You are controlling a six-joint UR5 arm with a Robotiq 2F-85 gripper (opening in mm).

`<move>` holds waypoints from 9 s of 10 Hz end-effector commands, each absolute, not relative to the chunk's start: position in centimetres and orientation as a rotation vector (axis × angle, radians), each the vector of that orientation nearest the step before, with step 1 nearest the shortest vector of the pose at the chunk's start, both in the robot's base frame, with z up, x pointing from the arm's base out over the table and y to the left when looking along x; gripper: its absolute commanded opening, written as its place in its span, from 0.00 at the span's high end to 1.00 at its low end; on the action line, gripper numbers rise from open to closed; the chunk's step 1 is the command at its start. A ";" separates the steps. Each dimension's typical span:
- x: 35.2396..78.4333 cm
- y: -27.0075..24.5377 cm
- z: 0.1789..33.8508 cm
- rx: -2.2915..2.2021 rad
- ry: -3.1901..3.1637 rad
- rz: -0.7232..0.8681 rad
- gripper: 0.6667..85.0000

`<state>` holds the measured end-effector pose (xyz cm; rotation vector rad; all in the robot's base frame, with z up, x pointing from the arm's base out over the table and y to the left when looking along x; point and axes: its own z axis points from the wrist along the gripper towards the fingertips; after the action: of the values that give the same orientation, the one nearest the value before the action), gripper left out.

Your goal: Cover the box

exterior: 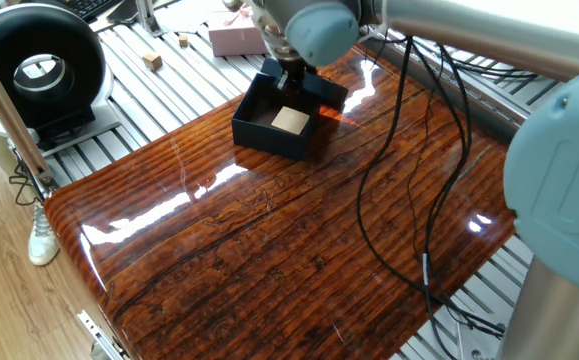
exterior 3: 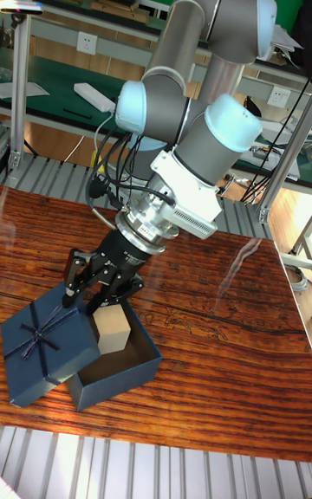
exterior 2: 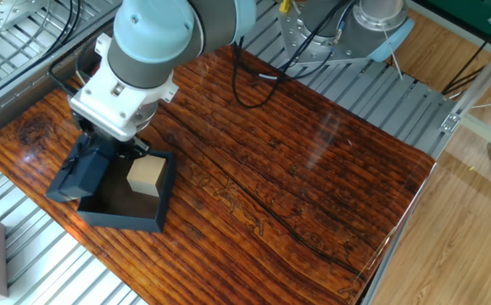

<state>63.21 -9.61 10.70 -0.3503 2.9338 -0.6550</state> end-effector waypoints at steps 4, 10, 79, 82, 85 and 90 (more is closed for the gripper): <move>64.7 -9.0 9.5 -0.322 2.907 -0.608 0.41; 66.1 -9.4 7.6 -0.300 2.879 -0.628 0.39; 63.5 -5.9 12.7 -0.542 2.705 -0.877 0.81; 64.2 -5.5 12.8 -0.741 2.664 -0.898 0.78; 62.1 -6.8 12.8 -0.699 2.746 -0.954 0.82; 61.0 -4.5 11.8 -0.543 2.816 -0.818 0.79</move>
<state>61.85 -5.43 12.16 -0.6171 2.7719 -0.8748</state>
